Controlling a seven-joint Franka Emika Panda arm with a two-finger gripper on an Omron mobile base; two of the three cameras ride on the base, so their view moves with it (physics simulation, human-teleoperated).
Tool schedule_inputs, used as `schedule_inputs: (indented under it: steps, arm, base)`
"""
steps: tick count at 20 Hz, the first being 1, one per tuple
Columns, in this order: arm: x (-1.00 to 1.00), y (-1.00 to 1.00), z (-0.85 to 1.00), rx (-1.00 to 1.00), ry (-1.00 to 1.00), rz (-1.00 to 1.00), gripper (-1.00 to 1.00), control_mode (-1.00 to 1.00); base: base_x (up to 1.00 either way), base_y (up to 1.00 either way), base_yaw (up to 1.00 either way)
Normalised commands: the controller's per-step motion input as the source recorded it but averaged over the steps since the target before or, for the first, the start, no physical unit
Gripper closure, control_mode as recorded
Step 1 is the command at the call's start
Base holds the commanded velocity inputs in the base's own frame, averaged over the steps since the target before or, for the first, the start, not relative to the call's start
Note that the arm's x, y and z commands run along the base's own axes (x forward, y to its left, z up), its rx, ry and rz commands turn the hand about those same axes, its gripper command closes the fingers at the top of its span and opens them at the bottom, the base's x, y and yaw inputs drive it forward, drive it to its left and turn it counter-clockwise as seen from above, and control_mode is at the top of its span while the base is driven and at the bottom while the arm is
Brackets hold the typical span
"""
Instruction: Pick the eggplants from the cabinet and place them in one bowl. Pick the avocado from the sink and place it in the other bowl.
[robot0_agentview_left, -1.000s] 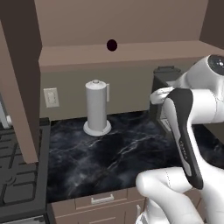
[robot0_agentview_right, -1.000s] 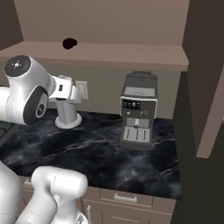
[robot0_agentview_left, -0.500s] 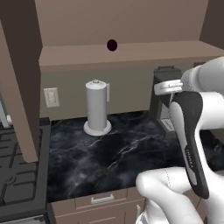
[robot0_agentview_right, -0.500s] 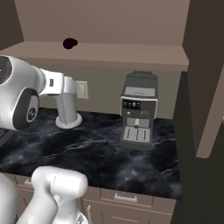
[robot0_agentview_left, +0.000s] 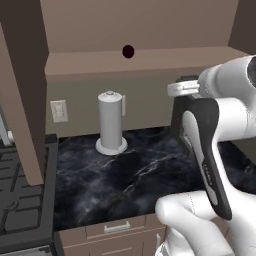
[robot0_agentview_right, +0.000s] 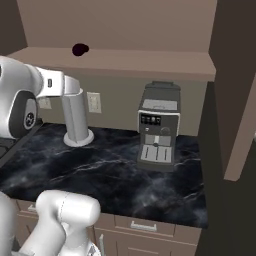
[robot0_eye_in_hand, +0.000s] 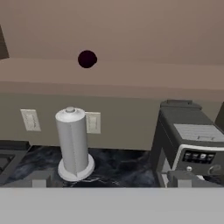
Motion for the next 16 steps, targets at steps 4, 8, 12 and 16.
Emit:
schedule_inputs:
  steps: [4, 8, 12, 16]
  arm:
    - [0.3, 0.32, 0.09, 0.0, 0.04, 0.01, -1.0, -1.0]
    - [0.33, 0.35, 0.04, 0.0, 0.09, 0.02, -1.0, -1.0]
    - [0.36, 0.31, 0.06, 0.0, 0.12, 0.01, -1.0, -1.0]
    - [0.39, 0.13, 0.05, 0.0, 0.03, 0.0, -1.0, -1.0]
  base:
    - [0.0, 0.0, 0.0]
    - [0.0, 0.0, 0.0]
    - [0.0, 0.0, 0.0]
    - [0.0, 0.0, 0.0]
